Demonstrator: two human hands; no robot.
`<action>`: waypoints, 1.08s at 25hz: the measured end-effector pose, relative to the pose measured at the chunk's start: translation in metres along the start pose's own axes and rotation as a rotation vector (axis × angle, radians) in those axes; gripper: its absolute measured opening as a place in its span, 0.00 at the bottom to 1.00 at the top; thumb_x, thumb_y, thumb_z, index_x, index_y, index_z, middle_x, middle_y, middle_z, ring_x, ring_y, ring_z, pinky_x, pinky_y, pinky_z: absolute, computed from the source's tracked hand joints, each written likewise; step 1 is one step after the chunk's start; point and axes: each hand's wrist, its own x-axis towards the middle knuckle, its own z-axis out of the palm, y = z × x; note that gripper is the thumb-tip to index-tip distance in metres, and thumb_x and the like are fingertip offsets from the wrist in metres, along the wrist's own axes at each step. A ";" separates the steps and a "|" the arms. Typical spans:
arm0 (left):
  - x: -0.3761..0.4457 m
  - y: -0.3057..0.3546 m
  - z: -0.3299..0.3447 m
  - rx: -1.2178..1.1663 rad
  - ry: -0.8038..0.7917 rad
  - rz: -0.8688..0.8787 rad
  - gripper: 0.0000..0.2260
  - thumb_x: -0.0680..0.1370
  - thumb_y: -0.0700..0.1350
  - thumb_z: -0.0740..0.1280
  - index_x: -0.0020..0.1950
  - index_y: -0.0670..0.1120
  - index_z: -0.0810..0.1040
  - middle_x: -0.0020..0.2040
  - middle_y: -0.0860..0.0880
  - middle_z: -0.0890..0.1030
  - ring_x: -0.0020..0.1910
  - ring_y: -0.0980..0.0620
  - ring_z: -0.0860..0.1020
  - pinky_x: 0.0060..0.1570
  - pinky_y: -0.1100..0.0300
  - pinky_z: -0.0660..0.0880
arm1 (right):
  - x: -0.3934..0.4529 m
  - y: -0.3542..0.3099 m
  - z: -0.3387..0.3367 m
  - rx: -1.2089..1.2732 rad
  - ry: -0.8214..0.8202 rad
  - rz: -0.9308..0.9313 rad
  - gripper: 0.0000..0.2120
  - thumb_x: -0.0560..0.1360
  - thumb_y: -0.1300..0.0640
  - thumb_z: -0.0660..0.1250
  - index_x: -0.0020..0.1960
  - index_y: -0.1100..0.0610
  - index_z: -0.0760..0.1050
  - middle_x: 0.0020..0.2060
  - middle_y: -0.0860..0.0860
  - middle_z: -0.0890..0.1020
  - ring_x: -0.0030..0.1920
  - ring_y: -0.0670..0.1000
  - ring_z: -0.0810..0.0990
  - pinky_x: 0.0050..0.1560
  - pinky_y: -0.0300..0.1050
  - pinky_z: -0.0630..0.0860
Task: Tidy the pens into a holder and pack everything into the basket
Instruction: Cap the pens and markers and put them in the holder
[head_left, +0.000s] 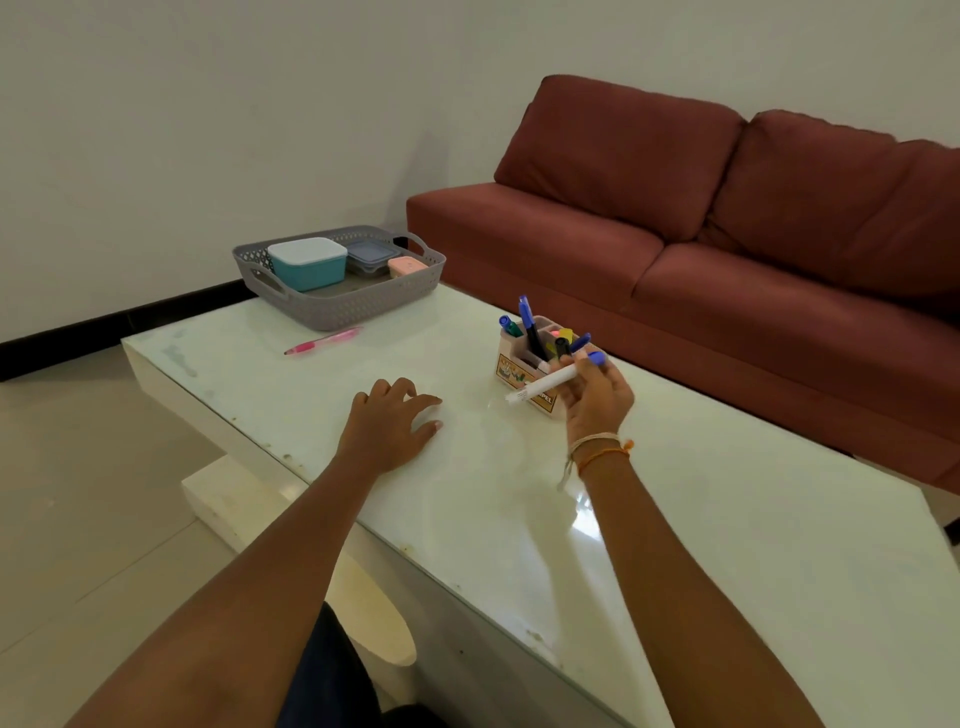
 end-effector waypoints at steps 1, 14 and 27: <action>-0.001 0.000 0.000 0.001 -0.007 -0.005 0.29 0.72 0.67 0.45 0.64 0.60 0.75 0.60 0.51 0.76 0.56 0.46 0.74 0.52 0.51 0.70 | 0.010 -0.015 0.000 0.021 0.040 -0.068 0.07 0.74 0.68 0.67 0.52 0.63 0.77 0.42 0.58 0.82 0.35 0.49 0.84 0.39 0.46 0.82; -0.004 -0.001 0.001 -0.027 -0.014 -0.049 0.29 0.71 0.66 0.43 0.64 0.62 0.73 0.62 0.55 0.75 0.58 0.48 0.72 0.54 0.51 0.69 | 0.077 -0.045 0.017 -0.975 0.004 -0.440 0.13 0.73 0.64 0.69 0.58 0.59 0.77 0.51 0.57 0.82 0.47 0.52 0.79 0.58 0.42 0.75; 0.004 -0.005 -0.004 -0.206 -0.102 -0.110 0.15 0.77 0.55 0.62 0.62 0.56 0.76 0.61 0.51 0.73 0.62 0.47 0.70 0.60 0.50 0.68 | 0.017 -0.036 0.083 -0.738 -0.111 -0.692 0.15 0.80 0.58 0.58 0.46 0.64 0.82 0.38 0.51 0.83 0.36 0.45 0.78 0.39 0.26 0.72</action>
